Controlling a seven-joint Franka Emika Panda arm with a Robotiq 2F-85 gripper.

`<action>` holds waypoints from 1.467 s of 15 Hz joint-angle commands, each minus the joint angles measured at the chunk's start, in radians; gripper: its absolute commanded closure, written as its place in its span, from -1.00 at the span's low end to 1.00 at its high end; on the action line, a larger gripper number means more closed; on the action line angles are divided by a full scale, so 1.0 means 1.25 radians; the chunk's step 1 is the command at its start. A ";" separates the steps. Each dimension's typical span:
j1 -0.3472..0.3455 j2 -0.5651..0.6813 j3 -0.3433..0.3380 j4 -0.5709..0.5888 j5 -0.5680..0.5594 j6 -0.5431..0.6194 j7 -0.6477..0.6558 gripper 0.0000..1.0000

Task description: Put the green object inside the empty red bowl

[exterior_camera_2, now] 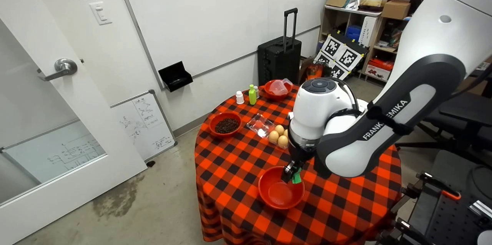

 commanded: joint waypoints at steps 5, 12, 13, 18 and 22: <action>-0.027 0.106 0.047 0.121 0.009 -0.022 -0.071 0.36; -0.024 0.213 0.042 0.206 0.001 -0.054 -0.103 0.36; -0.019 0.227 0.036 0.218 -0.003 -0.064 -0.104 0.36; -0.015 0.268 0.030 0.251 -0.006 -0.099 -0.102 0.36; -0.013 0.282 0.025 0.266 -0.007 -0.115 -0.098 -0.63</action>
